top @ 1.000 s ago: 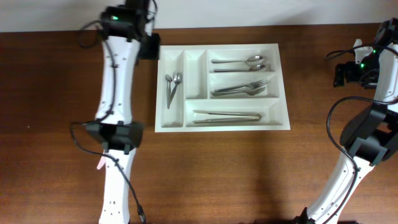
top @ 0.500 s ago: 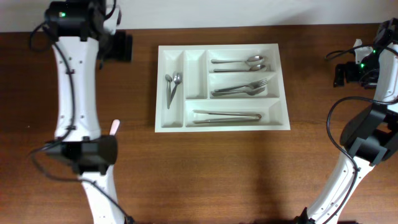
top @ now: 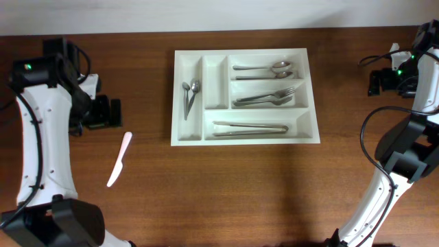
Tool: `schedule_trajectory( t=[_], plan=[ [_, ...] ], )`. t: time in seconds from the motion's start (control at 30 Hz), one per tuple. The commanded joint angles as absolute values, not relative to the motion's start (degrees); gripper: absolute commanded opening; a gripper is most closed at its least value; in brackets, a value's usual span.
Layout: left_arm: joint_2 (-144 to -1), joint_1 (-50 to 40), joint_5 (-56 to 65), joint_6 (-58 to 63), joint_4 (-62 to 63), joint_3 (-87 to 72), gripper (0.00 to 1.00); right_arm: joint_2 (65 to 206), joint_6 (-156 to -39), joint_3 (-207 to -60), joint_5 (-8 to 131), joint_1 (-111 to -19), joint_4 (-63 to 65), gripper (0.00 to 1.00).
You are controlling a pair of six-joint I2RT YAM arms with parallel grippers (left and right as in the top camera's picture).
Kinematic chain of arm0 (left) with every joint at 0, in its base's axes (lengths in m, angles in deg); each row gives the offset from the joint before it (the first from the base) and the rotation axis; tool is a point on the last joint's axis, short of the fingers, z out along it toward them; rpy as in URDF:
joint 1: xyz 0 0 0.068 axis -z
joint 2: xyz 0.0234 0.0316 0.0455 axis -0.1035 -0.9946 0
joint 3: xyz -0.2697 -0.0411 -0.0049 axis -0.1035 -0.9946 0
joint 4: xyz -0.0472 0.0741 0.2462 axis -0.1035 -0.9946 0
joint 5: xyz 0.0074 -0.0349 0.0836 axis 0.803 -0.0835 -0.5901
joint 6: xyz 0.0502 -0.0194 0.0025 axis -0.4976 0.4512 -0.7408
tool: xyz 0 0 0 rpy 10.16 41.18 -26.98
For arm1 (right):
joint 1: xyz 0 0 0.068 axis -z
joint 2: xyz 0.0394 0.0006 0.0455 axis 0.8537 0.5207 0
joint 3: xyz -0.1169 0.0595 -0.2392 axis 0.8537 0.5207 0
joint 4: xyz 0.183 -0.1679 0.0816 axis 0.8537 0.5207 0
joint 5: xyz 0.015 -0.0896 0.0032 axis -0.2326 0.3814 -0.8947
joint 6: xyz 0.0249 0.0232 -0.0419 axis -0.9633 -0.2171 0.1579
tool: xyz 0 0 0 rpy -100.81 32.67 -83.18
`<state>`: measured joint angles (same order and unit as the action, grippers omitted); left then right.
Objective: Pack container
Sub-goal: 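Open the left gripper and move it down-left over the white knife, then lower and close the left gripper on the white plastic knife handle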
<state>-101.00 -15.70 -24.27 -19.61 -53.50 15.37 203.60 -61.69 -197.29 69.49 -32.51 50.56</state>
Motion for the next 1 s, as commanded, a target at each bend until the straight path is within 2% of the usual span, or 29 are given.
schedule_trajectory(
  t=[0.0, 0.13, 0.33, 0.97],
  plan=[
    [-101.11, -15.59, -25.32, -25.86, -46.62, 6.10, 0.99, 202.39, -61.15, -197.01, 69.77, -32.73, 50.51, 0.99],
    [-101.22, -15.65, -25.94, -30.78, -35.84, -3.43, 0.99, 202.39, -61.15, -197.01, 69.77, -32.73, 50.51, 0.99],
    [-101.22, -15.85, -29.24, -30.95, -24.08, -12.56, 0.99, 202.39, -61.15, -197.01, 69.77, -32.73, 50.51, 0.99],
    [-112.49, -15.85, -29.26, -30.76, -20.65, -14.75, 0.99, 202.39, -61.15, -197.01, 69.77, -32.73, 50.51, 0.99]
  ],
)
